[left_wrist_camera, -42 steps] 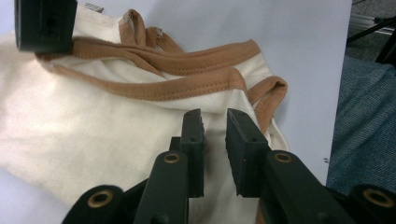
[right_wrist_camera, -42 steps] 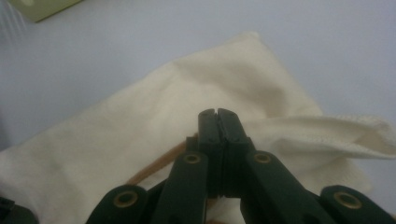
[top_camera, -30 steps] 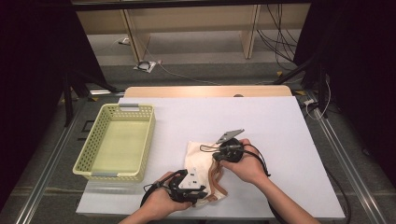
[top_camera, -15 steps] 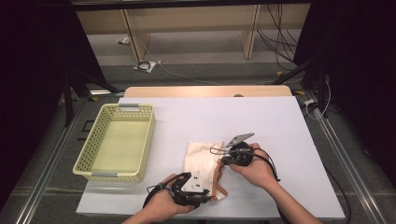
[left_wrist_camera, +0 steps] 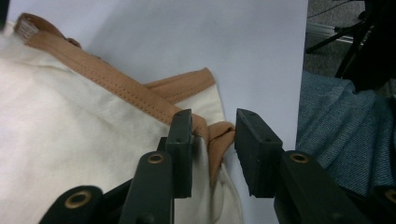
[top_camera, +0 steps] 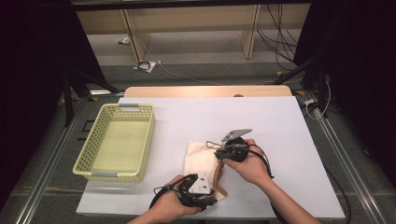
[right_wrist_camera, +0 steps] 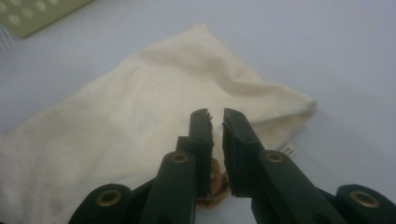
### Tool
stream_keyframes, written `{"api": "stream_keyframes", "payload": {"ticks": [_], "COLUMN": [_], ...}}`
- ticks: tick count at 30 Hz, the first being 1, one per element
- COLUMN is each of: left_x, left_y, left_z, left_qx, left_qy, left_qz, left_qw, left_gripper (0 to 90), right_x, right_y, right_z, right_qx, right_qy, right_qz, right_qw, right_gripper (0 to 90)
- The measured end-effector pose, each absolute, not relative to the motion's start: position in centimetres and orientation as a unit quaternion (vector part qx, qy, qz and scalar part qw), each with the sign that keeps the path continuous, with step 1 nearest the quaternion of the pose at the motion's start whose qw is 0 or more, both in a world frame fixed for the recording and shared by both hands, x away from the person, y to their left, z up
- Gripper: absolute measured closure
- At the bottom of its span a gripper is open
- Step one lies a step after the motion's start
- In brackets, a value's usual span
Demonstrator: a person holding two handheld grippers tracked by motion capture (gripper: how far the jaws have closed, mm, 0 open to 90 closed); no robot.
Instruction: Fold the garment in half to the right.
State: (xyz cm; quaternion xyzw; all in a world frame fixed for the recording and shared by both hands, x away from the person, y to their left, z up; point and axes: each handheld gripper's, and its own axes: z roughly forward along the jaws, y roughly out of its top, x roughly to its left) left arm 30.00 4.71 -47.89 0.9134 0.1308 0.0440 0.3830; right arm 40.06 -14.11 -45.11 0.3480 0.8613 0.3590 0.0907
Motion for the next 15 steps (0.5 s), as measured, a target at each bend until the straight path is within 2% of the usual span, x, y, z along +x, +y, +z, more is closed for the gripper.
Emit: {"api": "stream_keyframes", "payload": {"ticks": [8,15], "left_x": [30.0,31.0], "left_y": [4.8,5.5], "left_z": [-47.8,-46.5], "left_qx": [0.914,0.894], "left_qy": [0.122,0.165], "left_qz": [0.039,0.040], "left_qw": [0.385,0.414], "left_gripper": [67.8,70.5], "right_x": [40.4,40.4], "right_y": [-14.6,-15.7], "right_z": [-46.7,-47.2], "right_qx": [0.354,0.373], "right_qy": [0.874,0.871], "right_qz": [0.319,0.307], "right_qw": [0.092,0.093], "right_gripper": [89.6,89.8]}}
